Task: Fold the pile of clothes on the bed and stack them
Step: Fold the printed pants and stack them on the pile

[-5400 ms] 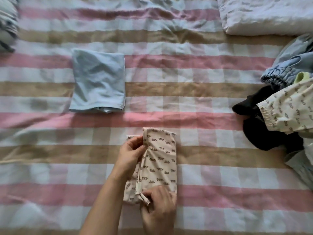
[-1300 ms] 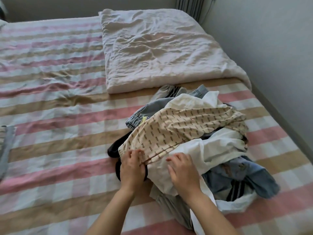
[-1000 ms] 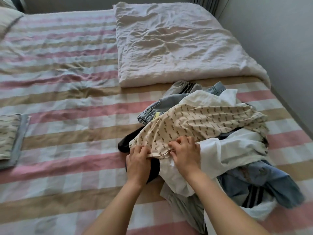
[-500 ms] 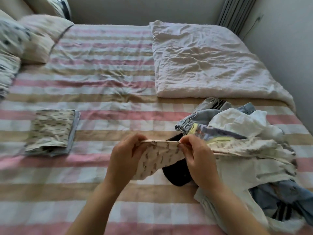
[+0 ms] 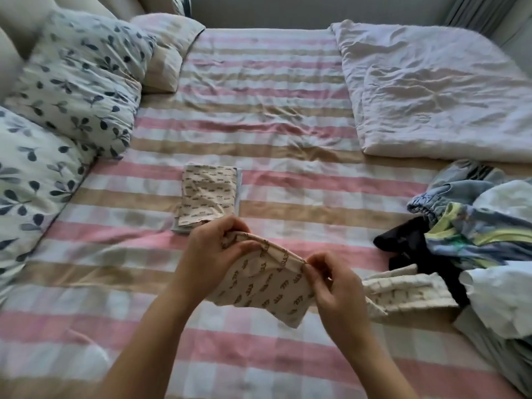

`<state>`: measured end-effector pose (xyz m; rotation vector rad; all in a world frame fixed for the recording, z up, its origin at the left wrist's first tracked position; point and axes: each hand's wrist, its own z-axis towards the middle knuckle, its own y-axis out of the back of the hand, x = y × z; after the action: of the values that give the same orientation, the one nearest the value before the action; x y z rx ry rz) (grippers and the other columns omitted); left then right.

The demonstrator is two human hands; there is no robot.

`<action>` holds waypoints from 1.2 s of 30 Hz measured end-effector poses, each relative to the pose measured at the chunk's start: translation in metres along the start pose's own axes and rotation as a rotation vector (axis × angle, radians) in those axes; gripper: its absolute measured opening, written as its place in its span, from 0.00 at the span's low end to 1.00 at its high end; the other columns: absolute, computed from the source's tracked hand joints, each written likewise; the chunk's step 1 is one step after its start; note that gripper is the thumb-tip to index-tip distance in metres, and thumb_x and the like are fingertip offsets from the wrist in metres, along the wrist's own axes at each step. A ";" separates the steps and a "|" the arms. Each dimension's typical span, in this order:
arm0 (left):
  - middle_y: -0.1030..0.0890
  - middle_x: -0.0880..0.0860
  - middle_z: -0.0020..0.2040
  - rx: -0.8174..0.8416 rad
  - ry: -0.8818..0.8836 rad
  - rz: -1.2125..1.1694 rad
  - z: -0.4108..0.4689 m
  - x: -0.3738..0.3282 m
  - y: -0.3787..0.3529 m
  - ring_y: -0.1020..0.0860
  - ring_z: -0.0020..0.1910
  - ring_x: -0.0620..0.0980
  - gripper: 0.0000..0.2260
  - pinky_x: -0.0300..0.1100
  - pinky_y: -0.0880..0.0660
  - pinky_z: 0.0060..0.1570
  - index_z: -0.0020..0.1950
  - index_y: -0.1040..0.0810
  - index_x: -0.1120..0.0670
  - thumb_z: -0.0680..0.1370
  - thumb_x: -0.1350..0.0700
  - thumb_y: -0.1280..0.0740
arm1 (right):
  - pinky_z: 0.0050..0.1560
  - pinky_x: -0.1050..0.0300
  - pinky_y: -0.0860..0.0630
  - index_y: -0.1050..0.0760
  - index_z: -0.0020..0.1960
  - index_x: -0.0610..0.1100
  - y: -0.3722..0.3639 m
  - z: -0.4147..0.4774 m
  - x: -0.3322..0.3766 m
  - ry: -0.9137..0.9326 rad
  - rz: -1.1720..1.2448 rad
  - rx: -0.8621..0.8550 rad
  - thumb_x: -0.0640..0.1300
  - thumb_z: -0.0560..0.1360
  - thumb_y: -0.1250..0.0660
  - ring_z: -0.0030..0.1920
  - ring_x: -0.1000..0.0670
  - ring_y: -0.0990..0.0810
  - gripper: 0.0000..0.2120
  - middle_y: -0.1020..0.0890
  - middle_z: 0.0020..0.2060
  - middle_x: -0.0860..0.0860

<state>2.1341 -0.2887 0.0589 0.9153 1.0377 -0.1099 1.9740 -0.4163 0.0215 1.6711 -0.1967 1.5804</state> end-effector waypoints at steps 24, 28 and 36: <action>0.26 0.55 0.52 -0.284 0.751 -0.162 -0.130 0.146 -0.114 0.26 0.49 0.50 0.12 0.39 0.27 0.51 0.55 0.26 0.57 0.73 0.64 0.32 | 0.56 0.56 0.28 0.27 0.63 0.42 -0.142 0.006 -0.109 -0.378 -0.301 0.405 0.51 0.78 0.39 0.55 0.50 0.24 0.18 0.22 0.57 0.47; 0.23 0.53 0.48 -0.313 0.967 -0.445 -0.121 0.148 -0.126 0.24 0.46 0.48 0.07 0.29 0.28 0.43 0.52 0.28 0.57 0.75 0.64 0.34 | 0.53 0.58 0.27 0.26 0.61 0.38 -0.176 0.034 -0.114 -0.506 -0.198 0.603 0.46 0.78 0.38 0.52 0.50 0.22 0.16 0.20 0.53 0.46; 0.22 0.52 0.51 -0.406 0.934 -0.597 -0.107 0.120 -0.124 0.23 0.50 0.46 0.16 0.34 0.26 0.50 0.56 0.28 0.58 0.71 0.60 0.28 | 0.35 0.66 0.27 0.21 0.49 0.38 -0.155 0.013 -0.097 -0.682 0.280 0.546 0.37 0.76 0.36 0.35 0.56 0.23 0.07 0.19 0.36 0.48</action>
<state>2.0652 -0.2542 -0.1287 0.2206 2.0952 0.0456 2.0583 -0.3613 -0.1308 2.6828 -0.3823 1.2535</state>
